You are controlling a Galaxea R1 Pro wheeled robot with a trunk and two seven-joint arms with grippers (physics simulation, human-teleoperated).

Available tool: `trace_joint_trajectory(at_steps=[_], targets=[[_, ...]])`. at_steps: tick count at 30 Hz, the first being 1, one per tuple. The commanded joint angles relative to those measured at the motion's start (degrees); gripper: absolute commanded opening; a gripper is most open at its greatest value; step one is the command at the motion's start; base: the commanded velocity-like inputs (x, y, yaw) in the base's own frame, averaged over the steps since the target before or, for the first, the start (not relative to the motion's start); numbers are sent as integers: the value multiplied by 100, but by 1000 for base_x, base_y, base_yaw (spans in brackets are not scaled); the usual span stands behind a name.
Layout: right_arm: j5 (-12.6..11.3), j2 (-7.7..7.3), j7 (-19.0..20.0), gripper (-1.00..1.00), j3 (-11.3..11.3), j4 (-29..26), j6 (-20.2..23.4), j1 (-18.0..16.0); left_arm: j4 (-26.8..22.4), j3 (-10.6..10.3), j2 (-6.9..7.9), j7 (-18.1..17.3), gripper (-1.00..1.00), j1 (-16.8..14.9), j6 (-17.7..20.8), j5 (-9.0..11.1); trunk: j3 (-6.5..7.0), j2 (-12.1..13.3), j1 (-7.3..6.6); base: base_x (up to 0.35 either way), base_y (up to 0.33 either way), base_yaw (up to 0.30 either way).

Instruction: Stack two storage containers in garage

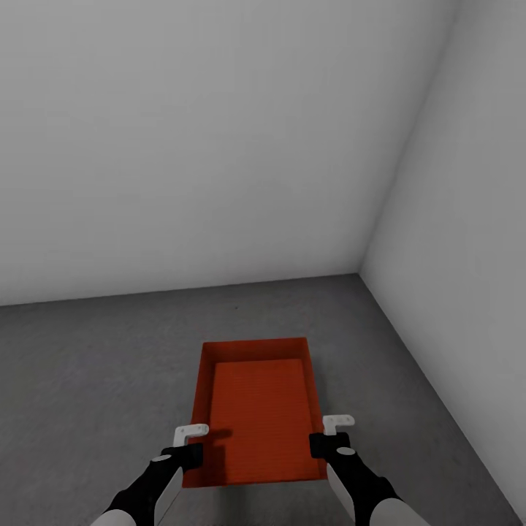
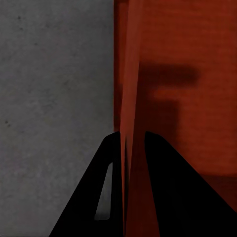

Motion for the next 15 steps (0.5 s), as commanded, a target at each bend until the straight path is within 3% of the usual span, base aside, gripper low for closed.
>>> trace_joint_trajectory(at_steps=[1, 15], targets=[[51, 3, -83, -100, -233, -8, 44, -106, -16, -137, 0, -209, -100, 10, 29, -21, -7, -3, 0, 0, 0, 0], [52, 3, -83, -100, -233, -8, 44, -106, -16, -137, -7, -214, -100, 10, 30, -14, -261, -565, 307, 0, 0, 0]])
